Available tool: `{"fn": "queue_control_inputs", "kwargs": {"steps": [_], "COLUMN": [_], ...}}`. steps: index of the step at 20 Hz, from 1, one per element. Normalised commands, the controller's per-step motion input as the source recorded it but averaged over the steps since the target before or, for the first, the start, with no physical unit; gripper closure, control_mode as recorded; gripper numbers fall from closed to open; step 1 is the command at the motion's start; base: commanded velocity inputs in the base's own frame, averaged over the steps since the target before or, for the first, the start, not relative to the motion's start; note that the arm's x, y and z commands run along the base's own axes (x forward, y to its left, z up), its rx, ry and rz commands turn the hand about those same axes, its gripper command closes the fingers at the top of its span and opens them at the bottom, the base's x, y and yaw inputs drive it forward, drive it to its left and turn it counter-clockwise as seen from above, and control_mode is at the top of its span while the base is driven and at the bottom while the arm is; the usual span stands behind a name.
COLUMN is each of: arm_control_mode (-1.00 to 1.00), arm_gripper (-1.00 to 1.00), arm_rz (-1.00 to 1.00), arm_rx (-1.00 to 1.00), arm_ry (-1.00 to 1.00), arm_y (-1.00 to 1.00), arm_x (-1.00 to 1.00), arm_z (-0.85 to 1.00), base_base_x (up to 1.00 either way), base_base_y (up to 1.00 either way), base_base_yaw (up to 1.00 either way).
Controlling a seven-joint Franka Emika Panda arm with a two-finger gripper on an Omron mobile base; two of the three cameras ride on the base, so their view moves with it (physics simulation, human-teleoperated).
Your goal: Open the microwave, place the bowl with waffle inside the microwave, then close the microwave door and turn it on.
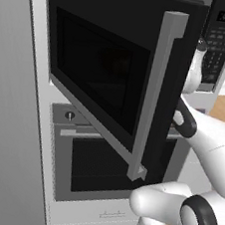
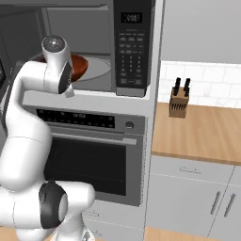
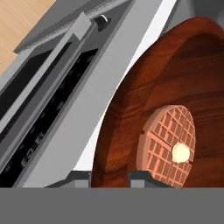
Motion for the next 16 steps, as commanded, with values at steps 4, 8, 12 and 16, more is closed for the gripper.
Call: {"fn": "queue_control_inputs", "kwargs": {"steps": [4,8,12,16], "arm_control_mode": [-1.00,-1.00,-1.00,-1.00], "arm_gripper": [1.00,1.00,1.00,-1.00], "arm_rz": [-0.08,-0.08,-0.10,-0.11], "arm_rx": [0.00,0.00,-0.02,-0.01], "arm_ry": [0.00,0.00,0.00,0.00], "arm_y": [0.10,0.18,0.27,0.25], "arm_x": [0.39,0.37,0.31,0.27], "arm_z": [0.00,0.00,0.00,0.00], "base_base_x": [0.00,0.00,0.00,0.00], "base_base_y": [0.00,0.00,0.00,0.00], "base_base_yaw": [0.00,0.00,0.00,0.00]}}
